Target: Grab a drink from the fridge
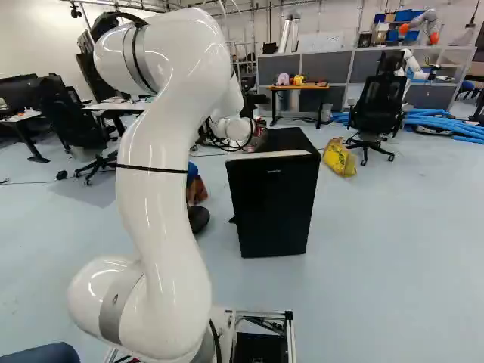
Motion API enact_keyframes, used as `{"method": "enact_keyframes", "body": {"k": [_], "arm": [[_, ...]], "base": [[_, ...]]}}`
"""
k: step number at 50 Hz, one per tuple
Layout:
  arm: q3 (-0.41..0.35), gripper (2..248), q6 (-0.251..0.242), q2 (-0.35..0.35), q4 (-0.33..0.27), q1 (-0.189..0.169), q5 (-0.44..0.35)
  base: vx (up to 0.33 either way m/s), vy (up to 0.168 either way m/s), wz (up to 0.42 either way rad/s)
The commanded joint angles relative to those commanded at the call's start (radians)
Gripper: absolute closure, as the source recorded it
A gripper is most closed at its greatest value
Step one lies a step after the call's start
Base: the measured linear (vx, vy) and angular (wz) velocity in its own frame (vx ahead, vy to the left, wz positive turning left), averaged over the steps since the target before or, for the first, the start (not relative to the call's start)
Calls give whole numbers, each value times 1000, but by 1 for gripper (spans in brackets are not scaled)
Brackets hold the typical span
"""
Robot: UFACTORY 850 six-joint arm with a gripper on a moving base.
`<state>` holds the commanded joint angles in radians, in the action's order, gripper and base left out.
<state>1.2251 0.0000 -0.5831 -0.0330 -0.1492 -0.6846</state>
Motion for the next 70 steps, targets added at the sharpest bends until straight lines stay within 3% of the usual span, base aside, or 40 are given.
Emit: {"method": "enact_keyframes", "body": {"k": [34, 70], "arm": [[-240, 150, 0, 182, 7, 32, -40], [-623, 150, 0, 472, 18, 82, -103]], "base": [[0, 0, 0], [0, 0, 0]]}}
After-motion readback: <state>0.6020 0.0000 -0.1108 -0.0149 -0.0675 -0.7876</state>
